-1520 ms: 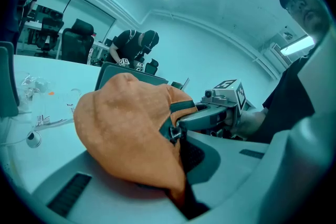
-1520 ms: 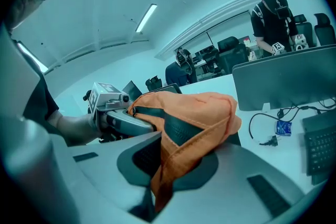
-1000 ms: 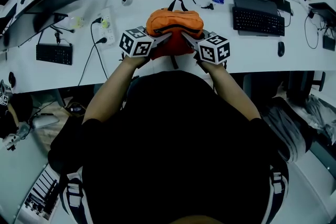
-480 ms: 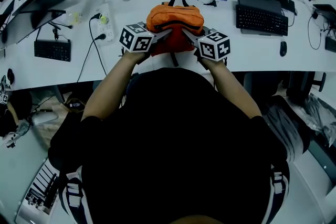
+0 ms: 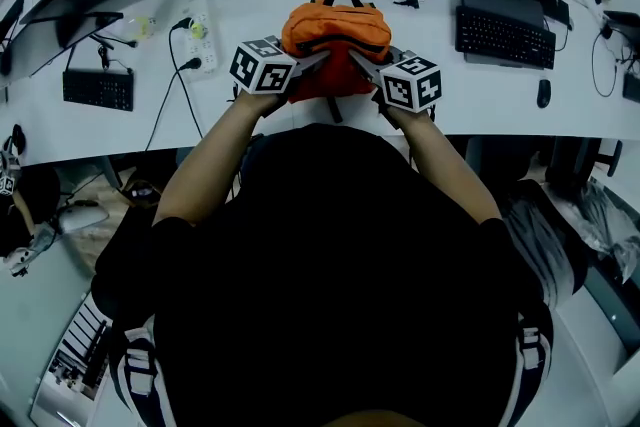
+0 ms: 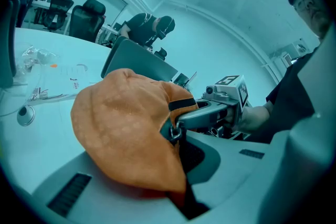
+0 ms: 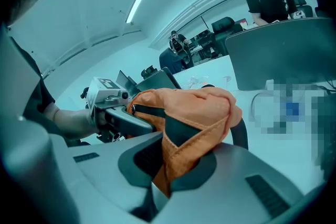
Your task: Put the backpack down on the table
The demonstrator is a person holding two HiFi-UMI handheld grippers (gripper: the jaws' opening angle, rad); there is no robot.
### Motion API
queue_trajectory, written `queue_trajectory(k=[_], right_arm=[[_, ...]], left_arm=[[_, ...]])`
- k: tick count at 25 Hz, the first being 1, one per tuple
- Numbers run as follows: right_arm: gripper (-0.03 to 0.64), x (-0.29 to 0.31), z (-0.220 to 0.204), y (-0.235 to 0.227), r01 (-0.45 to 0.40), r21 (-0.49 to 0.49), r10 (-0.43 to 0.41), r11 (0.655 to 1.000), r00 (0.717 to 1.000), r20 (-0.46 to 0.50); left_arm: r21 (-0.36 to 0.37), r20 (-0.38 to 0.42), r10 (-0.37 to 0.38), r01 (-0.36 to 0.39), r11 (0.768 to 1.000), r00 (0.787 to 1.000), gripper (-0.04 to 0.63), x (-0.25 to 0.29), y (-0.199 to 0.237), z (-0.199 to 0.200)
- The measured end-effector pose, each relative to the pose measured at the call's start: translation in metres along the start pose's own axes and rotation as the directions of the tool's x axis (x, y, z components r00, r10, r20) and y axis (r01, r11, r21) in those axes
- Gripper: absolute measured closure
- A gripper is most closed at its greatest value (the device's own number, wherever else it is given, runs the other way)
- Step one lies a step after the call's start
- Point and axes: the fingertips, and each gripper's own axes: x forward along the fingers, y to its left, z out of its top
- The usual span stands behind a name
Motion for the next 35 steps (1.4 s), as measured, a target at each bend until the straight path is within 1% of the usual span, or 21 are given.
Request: queue_trajectory(k=[10,20,27,35], right_arm=[[0.592,0.016,-0.003,-0.016,0.009,0.011,-0.008,1.0,1.0,-0.03],[0.592,0.033,-0.01,-0.025,0.007,0.001,-0.007,1.0,0.997,-0.078],[0.592,0.047,-0.02,-0.035,0.01,-0.005,-0.011,1.0,0.993,-0.114],[0.592,0.061,-0.032,-0.046,0.013,-0.05,-0.02,0.999,0.988,-0.155]], left_arm=[[-0.025,-0.016,0.017,-0.018,1.0,1.0,0.557,0.01,0.024,-0.004],[-0.069,-0.028,0.029,-0.03,0.997,0.999,0.555,0.018,0.046,-0.015],[-0.103,-0.05,0.037,-0.042,0.994,0.998,0.555,0.026,0.062,-0.028],[-0.149,-0.079,0.027,-0.039,0.988,0.996,0.555,0.036,0.076,-0.043]])
